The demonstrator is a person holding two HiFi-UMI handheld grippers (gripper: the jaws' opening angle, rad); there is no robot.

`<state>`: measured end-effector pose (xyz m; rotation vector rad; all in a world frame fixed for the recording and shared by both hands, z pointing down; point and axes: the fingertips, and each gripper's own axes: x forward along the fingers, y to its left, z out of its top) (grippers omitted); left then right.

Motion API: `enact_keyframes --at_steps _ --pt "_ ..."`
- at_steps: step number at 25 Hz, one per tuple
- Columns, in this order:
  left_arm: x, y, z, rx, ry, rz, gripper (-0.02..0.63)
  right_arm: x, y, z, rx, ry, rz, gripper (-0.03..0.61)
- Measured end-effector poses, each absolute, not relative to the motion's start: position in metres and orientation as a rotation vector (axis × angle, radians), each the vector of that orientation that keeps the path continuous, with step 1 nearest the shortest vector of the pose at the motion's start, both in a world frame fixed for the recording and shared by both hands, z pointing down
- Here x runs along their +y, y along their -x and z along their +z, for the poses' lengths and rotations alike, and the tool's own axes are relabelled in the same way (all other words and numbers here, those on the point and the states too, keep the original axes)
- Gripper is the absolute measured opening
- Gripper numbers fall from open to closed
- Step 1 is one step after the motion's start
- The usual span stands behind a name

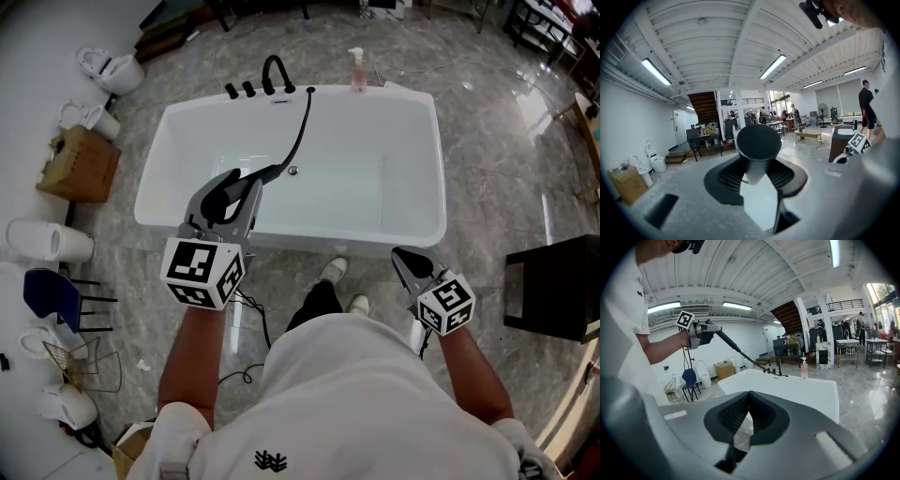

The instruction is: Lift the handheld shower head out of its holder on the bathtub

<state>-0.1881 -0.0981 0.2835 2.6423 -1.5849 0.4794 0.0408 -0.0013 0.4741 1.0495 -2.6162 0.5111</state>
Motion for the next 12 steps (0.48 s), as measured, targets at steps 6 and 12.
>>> enact_keyframes --at_steps 6,12 --pt "-0.0988 0.1864 0.2851 -1.586 -2.639 0.481 0.14 -0.003 -0.0414 0.4757 -2.619 -1.052 0.509 0.012" --pt "-0.0979 0.1837 0.2858 -1.577 -2.642 0.486 0.14 -0.0007 -0.0416 0.4775 -2.618 -1.05 0.518 0.012"
